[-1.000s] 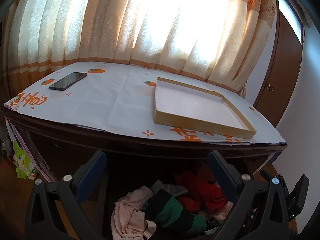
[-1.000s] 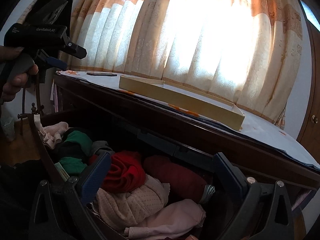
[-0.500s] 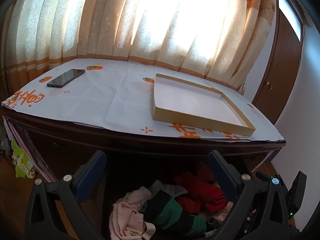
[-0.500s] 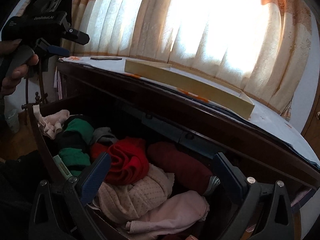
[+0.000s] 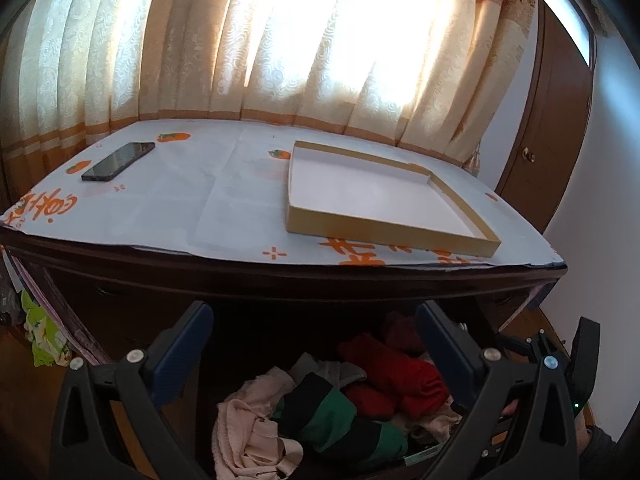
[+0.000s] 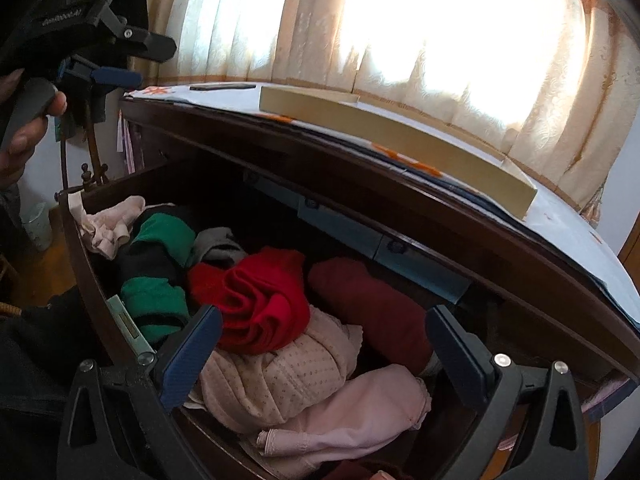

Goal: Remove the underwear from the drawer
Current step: 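Reach both tools into the drawer toward the green and red clothes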

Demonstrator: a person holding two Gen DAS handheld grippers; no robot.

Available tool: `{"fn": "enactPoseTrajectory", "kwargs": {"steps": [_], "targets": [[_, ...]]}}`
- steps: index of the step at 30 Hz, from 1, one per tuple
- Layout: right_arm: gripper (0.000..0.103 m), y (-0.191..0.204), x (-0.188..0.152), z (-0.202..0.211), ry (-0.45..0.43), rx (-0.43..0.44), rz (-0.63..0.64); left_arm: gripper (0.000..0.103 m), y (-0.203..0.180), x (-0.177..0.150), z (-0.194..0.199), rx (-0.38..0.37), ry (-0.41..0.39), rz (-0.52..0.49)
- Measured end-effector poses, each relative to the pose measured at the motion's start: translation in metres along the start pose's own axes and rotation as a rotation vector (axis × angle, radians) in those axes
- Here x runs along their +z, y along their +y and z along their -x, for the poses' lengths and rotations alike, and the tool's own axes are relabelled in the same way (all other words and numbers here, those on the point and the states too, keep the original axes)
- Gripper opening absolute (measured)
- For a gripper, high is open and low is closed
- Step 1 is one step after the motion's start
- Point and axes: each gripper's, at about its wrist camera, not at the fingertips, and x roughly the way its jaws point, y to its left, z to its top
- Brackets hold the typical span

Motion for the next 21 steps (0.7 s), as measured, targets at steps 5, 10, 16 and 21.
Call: {"fn": "enactPoseTrajectory", "kwargs": {"steps": [5, 10, 16, 21], "targets": [[0.102, 0.002, 0.002, -0.005, 0.046, 0.022, 0.019, 0.103, 0.012, 0.005, 0.001, 0.011, -0.003, 0.028], [0.102, -0.002, 0.004, -0.008, 0.069, 0.060, 0.008, 0.103, 0.023, 0.007, -0.002, 0.037, -0.007, 0.050], [0.102, -0.009, 0.009, -0.018, 0.140, 0.096, -0.018, 0.103, 0.020, -0.001, -0.017, 0.049, 0.036, 0.020], [0.102, -0.009, 0.016, -0.017, 0.145, 0.058, -0.010, 0.103, 0.016, -0.008, -0.030, 0.050, 0.090, -0.013]]}}
